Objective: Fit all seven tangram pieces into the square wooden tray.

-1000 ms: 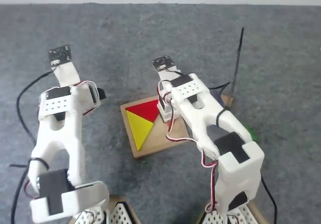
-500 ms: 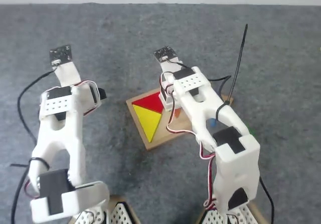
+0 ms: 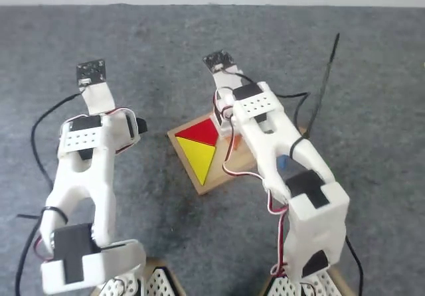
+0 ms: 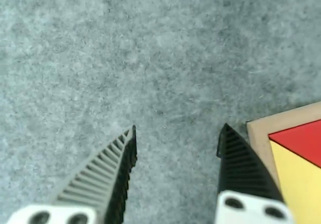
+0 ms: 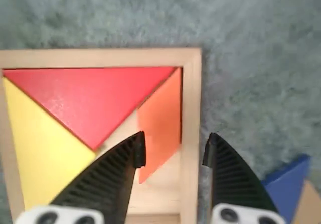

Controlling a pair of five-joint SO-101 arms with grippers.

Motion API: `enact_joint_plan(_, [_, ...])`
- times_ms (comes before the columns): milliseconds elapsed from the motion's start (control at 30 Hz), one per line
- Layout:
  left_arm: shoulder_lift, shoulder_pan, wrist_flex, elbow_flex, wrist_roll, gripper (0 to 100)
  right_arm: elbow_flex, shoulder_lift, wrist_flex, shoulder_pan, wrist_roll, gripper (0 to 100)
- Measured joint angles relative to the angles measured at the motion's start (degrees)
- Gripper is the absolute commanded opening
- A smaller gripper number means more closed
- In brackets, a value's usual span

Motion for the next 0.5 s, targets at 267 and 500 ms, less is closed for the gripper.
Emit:
enact_joint_plan(267, [0.0, 0.1, 0.0, 0.0, -0.1, 25, 1.3, -8.7, 2.1, 1.8, 3.3, 18.7])
enact_joint_plan(500, [0.0, 0.1, 0.0, 0.0, -0.1, 25, 17.8, -22.7, -0.3, 15.4, 12.4, 18.7])
